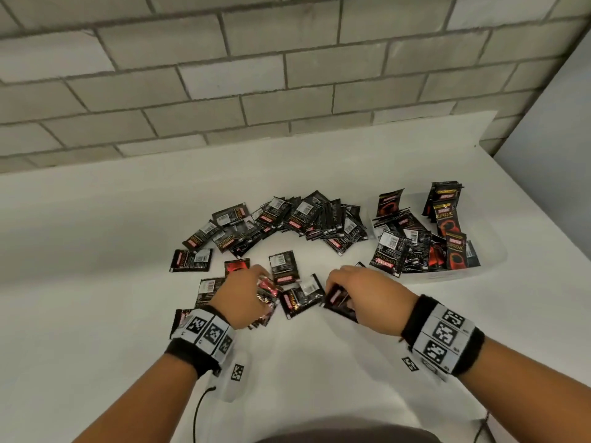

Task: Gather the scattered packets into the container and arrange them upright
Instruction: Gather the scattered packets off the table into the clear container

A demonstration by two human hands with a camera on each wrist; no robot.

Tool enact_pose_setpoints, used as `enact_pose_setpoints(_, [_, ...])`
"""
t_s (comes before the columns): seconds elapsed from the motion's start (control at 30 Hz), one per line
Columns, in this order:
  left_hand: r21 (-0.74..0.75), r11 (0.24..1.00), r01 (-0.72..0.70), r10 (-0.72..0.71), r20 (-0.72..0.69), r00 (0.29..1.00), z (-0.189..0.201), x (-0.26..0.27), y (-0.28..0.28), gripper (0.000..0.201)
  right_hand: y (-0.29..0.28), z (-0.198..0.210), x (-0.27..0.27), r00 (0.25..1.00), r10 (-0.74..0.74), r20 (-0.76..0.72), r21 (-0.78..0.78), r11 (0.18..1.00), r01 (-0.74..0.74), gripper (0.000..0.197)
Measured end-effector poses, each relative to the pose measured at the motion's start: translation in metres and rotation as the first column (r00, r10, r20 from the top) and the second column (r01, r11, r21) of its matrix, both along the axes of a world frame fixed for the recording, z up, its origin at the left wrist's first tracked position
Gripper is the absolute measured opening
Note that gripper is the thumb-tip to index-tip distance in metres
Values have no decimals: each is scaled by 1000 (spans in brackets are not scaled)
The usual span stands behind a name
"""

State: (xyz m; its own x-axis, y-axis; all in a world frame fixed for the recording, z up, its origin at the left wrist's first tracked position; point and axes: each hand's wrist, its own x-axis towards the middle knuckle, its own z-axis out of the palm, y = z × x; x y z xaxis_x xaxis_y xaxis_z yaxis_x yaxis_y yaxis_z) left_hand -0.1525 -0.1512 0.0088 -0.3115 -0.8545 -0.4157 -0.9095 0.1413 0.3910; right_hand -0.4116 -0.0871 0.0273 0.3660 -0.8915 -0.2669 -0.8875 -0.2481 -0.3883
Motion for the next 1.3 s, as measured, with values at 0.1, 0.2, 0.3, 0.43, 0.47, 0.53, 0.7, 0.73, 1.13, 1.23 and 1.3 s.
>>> enact_pose_setpoints(0.1, [60, 998, 36, -29, -120, 992, 4, -10, 5, 47, -7, -10, 0, 977, -54, -207, -28, 998, 49, 61])
enact_pose_setpoints(0.2, [5, 999, 37, -36, -153, 988, 16, -10, 1, 29, -6, -18, -1, 940, -57, -337, -31, 998, 49, 63])
enact_pose_setpoints(0.3, [-47, 999, 20, -24, -96, 995, 28, 8, -9, 26, -5, -19, 1, 921, -29, -389, -23, 1000, 22, 57])
enact_pose_setpoints(0.43, [-7, 1000, -17, 18, 14, 1000, 38, 44, -20, 30, -6, -7, 3, 915, 14, -404, -34, 999, -30, 29])
enact_pose_setpoints(0.47, [5, 1000, -22, 22, 58, 998, 38, 54, -21, 30, -6, -2, 3, 922, 23, -387, -40, 998, -42, 25])
enact_pose_setpoints(0.53, [19, 999, -36, 33, 132, 991, 36, 75, -23, 39, -8, 9, 6, 943, 46, -328, -58, 996, -69, 24])
enact_pose_setpoints(0.7, [117, 993, 24, -53, 252, 966, 27, 105, -12, 49, -13, 36, 22, 983, 84, -165, -120, 987, -104, 28])
enact_pose_setpoints(0.73, [135, 990, 37, -74, 284, 956, 25, 103, -7, 43, -15, 39, 26, 985, 100, -140, -124, 985, -118, 29])
enact_pose_setpoints(1.13, [68, 997, 46, -54, 127, 990, 7, 46, 14, 40, -19, -10, 57, 970, 199, -137, 190, 967, -171, 49])
enact_pose_setpoints(1.23, [63, 996, 64, -70, 90, 994, 7, 40, 11, 29, -19, -11, 49, 983, 169, -68, 216, 965, -151, 40])
enact_pose_setpoints(1.3, [74, 995, 69, -74, 79, 994, 10, 40, 9, 28, -18, -10, 42, 991, 130, -42, 228, 967, -117, 42])
